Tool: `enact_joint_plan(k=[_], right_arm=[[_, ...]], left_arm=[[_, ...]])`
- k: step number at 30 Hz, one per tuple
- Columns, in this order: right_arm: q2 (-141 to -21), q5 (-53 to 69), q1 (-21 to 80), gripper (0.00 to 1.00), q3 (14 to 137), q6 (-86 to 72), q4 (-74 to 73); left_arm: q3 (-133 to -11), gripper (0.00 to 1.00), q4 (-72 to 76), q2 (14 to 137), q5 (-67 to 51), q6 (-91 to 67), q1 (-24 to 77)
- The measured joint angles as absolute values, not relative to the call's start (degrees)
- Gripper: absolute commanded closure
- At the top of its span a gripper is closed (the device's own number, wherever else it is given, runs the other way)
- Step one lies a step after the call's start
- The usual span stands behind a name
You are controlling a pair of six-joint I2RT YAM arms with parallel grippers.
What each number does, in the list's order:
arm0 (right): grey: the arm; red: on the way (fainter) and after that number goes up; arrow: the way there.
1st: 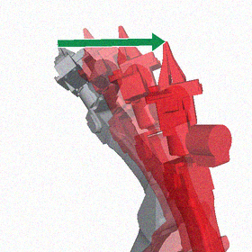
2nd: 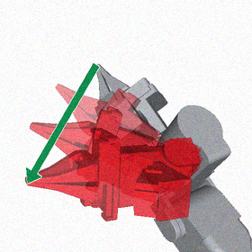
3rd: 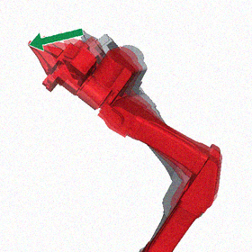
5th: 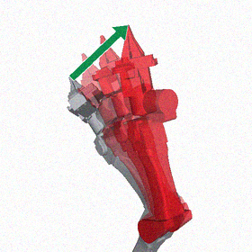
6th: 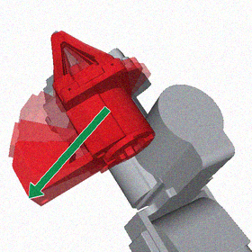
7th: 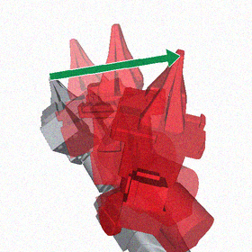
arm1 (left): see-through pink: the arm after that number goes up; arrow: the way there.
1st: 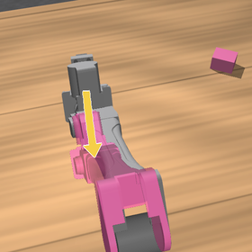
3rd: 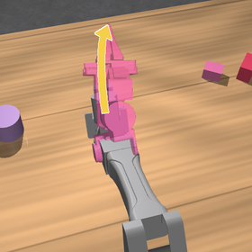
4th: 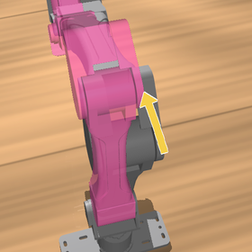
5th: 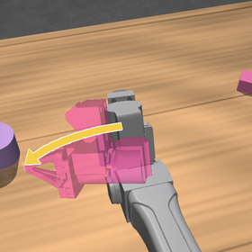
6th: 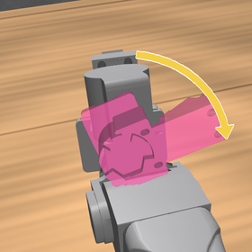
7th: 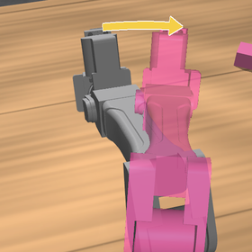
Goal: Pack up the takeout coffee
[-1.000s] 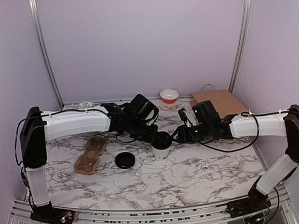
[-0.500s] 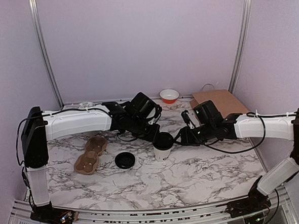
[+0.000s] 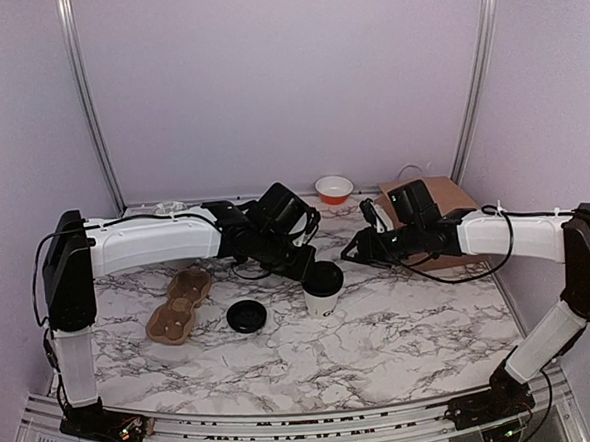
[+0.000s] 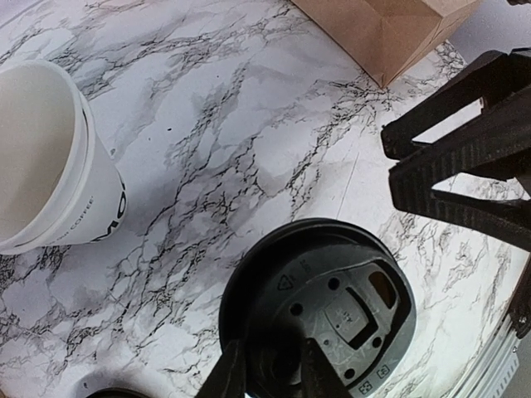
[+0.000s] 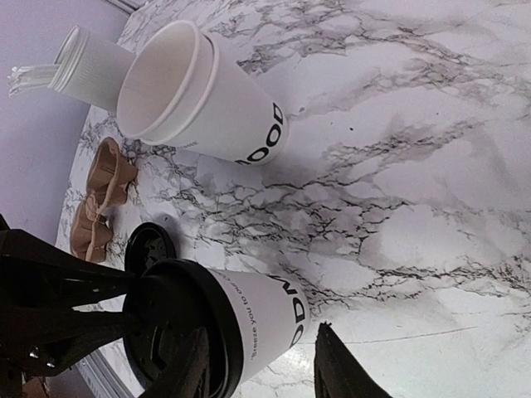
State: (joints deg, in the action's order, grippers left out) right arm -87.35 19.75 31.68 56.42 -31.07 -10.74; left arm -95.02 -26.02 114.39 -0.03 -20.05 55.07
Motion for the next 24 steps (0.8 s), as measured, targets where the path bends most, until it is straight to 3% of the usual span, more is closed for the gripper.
enact_joint_plan(k=[24], right_arm=[[-91.3,24.0,31.5,0.62,52.2,-30.1,-2.8]], left_arm=[[-94.7,0.75,-25.5,114.8,-0.6,-20.1,55.1]])
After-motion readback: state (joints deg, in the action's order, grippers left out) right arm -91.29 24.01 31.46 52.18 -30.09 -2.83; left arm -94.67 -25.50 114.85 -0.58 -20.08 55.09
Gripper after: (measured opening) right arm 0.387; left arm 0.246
